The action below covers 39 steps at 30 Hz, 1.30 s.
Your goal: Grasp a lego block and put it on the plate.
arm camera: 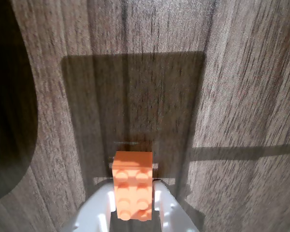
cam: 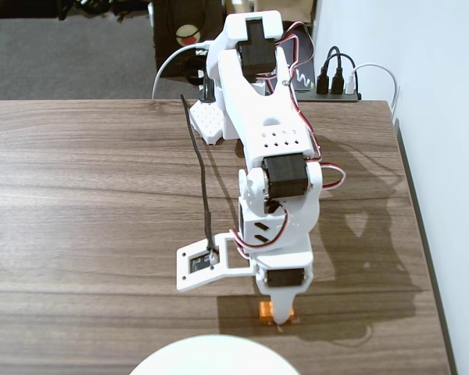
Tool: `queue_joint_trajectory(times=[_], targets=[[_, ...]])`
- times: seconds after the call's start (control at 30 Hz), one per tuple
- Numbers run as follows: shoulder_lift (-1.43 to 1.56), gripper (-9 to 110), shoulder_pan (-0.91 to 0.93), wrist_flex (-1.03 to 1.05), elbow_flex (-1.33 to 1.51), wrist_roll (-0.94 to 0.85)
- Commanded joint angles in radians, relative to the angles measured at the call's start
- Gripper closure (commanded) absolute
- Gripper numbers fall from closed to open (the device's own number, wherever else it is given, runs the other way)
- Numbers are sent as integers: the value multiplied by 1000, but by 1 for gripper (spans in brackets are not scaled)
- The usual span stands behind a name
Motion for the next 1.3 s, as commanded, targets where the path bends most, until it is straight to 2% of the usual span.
queue_joint_trajectory(times=[0.0,0.37,0.57,0.73,1.0,1.27], targets=[[2,94,2,5,-17,8],[14,94,3,18,-14,14],[67,94,14,25,12,-69],[137,94,20,31,21,-241],[291,94,57,-23,114,-712],[345,94,91,-35,120,-1048]])
